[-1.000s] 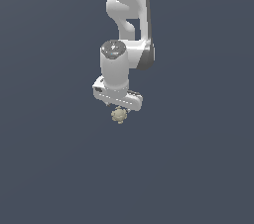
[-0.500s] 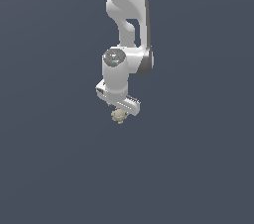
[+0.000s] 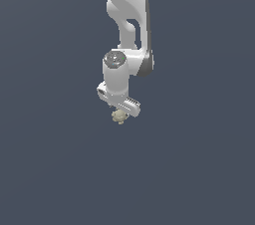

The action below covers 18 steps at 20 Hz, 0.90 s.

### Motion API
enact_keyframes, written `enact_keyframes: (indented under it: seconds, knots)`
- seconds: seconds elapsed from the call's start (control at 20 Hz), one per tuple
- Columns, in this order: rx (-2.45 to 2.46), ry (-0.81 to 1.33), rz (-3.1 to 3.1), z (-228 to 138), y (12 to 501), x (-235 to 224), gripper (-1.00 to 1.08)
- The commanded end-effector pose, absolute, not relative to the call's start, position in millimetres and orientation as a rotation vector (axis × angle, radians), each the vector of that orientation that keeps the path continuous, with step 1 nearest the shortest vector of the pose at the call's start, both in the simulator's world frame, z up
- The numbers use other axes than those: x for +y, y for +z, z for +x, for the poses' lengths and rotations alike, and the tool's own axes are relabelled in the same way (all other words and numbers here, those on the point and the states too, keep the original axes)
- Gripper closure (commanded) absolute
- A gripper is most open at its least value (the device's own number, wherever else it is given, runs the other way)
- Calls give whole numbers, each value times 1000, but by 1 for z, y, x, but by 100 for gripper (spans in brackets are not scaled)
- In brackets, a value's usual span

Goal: Pick up the object and move it to a goal position.

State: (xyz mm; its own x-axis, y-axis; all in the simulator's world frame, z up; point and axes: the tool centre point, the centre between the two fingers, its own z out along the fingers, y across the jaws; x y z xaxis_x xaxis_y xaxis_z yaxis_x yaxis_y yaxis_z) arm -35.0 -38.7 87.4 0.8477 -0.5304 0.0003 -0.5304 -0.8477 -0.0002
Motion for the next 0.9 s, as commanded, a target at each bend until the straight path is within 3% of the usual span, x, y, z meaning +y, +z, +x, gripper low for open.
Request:
enact_keyframes:
  seconds: [0.0, 0.65, 0.7, 0.85]
  knots:
    - [868, 1, -3020, -35, 82, -39, -92]
    - [875, 0, -3017, -36, 39, -39, -92]
    - [875, 0, -3017, -36, 39, -39, 108]
    - [875, 0, -3017, -36, 39, -39, 108]
